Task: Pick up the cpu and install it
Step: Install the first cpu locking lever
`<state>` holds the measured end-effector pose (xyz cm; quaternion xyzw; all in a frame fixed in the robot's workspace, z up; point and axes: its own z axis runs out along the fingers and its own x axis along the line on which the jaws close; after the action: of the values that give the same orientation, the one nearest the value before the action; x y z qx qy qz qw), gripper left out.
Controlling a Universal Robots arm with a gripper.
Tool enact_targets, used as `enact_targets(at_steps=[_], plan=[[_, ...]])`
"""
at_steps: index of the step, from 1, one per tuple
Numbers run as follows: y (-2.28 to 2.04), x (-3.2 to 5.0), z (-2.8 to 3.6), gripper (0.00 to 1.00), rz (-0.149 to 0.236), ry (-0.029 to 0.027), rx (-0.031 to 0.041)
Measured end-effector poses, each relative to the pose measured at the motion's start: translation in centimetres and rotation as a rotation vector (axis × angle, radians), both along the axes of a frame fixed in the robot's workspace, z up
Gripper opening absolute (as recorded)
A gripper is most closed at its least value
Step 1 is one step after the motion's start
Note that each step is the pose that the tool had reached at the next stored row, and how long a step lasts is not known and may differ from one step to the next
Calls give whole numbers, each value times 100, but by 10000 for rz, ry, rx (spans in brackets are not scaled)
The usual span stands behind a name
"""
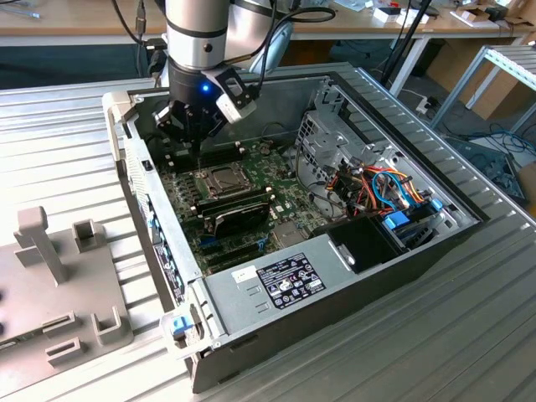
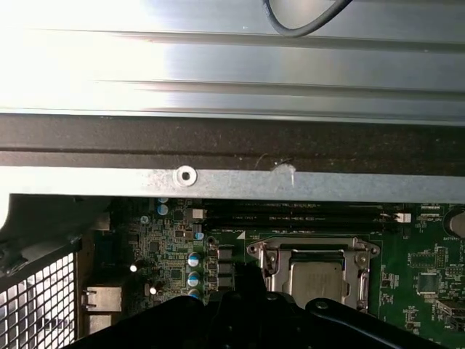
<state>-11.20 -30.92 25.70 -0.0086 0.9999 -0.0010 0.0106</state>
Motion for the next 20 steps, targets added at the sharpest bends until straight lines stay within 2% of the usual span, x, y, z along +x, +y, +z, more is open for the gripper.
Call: enact_targets(at_steps=[6,13,16,18,19,20], plan=[[0,32,-1,11,0,0,0],[12,-6,-1,11,0,-1,0],[43,-10,-4,11,0,-1,12],[57,-10,-4,11,0,-1,64],[61,-10,-5,11,1,-5,176],[62,-10,-5,11,0,-6,257]])
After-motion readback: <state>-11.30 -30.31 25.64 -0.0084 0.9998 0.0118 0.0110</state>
